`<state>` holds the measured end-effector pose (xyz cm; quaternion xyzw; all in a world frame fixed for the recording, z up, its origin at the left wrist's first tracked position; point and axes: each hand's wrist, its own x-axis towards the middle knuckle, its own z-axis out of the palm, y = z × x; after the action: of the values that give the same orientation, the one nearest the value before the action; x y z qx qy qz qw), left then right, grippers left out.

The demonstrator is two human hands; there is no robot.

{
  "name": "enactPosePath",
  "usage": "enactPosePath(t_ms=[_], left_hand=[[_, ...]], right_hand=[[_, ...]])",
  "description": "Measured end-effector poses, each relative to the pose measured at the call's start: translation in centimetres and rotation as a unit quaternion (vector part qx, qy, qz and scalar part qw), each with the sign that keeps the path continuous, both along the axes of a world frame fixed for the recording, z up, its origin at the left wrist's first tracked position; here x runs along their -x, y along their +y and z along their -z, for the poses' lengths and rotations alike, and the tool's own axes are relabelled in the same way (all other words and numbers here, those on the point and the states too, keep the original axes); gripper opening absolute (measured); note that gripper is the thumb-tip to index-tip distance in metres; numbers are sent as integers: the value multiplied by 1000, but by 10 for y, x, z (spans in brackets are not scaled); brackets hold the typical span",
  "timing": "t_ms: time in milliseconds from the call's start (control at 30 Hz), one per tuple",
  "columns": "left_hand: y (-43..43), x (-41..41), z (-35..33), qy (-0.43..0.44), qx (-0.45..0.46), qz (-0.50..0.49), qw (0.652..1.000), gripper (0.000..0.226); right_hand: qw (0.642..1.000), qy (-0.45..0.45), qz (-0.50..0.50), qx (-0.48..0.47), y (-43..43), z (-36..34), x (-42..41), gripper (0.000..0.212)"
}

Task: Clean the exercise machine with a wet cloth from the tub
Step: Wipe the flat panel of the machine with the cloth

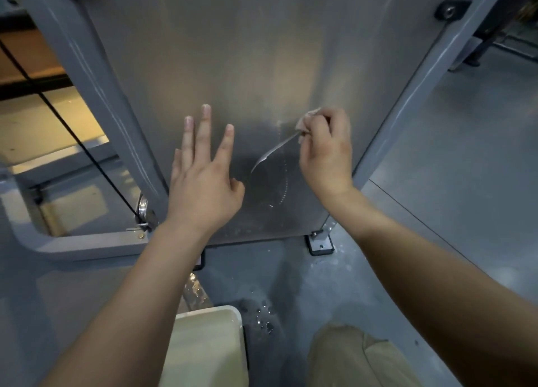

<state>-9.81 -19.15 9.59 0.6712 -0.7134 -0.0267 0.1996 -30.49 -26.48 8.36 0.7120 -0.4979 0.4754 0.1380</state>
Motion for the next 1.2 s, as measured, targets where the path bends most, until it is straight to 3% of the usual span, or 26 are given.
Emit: enactPosePath(t_ms=[167,267,367,467,567,733,867,967,1100,1200], left_hand=[[-3,11,7,12,-2,-6,1000,93],[-4,13,8,16,-3,-10,1000,92],[-4,13,9,12,-1,-11,1000,93],[-4,15,11,18,-2,-14,1000,94],[-4,17,12,22,0,-13,1000,95],[-2,8,13,15,9,-5,1000,94],[-2,1,13,12,1,-6,1000,95],[-2,-1,14,19,-2,-10,1000,95],[0,-6,16,7,-2,-8,1000,95],[-1,-8,17,1,-1,-4,1000,94]], right_hand=[[987,149,-54,8,-2,1,19,23],[999,41,-17,0,-5,7,50,26],[999,-26,23,1,-3,10,23,27],[998,43,-27,-24,7,9,-15,23],[989,138,-43,-13,8,8,3,22],[998,-24,48,-20,10,15,21,26],[998,37,-25,-48,11,17,-43,20],[990,123,-50,-54,9,18,-28,19],[999,40,10,-36,14,16,14,22],[997,67,-12,-22,9,12,-26,18]])
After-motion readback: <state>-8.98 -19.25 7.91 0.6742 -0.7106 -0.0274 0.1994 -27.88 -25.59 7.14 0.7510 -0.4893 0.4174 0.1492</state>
